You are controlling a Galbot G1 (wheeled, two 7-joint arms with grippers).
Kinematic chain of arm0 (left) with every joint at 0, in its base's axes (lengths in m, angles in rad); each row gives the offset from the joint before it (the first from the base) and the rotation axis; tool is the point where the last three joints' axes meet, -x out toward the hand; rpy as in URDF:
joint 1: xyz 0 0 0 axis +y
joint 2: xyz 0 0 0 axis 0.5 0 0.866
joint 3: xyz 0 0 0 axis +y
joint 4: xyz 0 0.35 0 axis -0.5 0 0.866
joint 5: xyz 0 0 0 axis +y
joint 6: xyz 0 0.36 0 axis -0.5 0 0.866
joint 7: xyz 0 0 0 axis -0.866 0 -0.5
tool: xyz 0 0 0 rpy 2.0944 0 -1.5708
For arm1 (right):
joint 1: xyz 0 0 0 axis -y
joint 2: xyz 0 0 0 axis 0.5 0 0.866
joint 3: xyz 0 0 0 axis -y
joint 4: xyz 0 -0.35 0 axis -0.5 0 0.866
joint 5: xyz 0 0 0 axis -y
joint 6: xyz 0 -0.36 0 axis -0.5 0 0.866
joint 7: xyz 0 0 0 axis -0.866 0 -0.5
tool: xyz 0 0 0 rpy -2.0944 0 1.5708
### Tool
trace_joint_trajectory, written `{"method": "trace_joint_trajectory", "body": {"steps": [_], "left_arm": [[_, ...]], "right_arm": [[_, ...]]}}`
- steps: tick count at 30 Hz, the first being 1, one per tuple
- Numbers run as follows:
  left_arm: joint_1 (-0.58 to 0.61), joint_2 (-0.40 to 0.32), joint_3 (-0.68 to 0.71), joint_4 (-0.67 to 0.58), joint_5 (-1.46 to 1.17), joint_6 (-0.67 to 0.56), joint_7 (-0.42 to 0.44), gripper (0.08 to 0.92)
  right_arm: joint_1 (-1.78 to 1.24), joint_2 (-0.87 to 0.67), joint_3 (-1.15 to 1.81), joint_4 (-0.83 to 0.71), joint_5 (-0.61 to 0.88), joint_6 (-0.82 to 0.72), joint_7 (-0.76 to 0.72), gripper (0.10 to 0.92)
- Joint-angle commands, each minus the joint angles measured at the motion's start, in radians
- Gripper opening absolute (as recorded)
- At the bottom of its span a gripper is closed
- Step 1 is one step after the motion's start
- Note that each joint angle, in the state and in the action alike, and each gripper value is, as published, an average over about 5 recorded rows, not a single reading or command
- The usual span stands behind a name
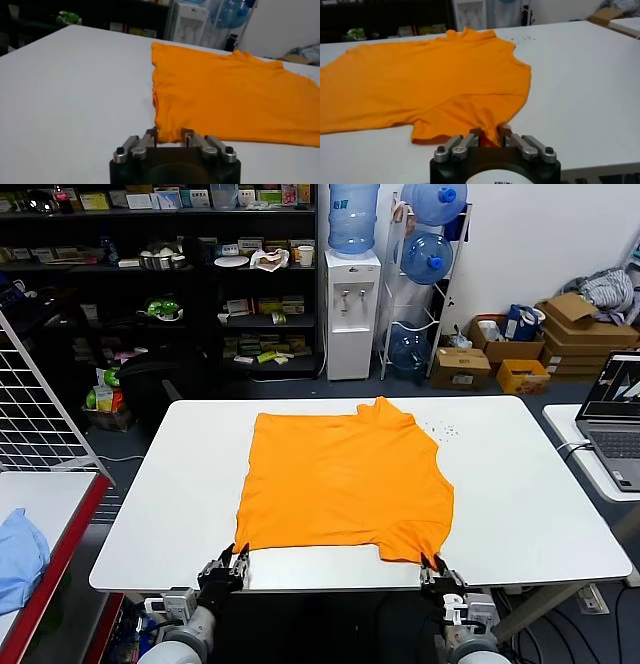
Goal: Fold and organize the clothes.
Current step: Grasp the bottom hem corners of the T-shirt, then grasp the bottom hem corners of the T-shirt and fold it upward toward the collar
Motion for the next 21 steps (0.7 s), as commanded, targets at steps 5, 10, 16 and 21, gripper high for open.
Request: {"method": "trace_joint_trajectory", "body": {"steps": [5,10,16,21], "left_arm": [[0.004,0.0,0.003,-0.001,0.002,-0.003,-0.002,0.153],[0.042,0.022,-0.009,-0.064,-0.004,-0.002,-0.014,0.092],[0.171,0.088,-0.035,-0.214,-0.034,0.003,-0.039,0.092],[0.257,0.12,-0.057,-0.3,-0.044,0.004,-0.057,0.092]], "right_arm": [[-0.02,-0.005,0.0,0.021,-0.01,0.03,-0.009,0.124],[-0.094,-0.037,0.007,0.088,0.001,0.045,-0.01,0.124],[-0.247,-0.091,0.024,0.208,0.05,0.053,0.016,0.124],[-0.364,-0.121,0.033,0.279,0.074,0.068,0.033,0.124]]}}
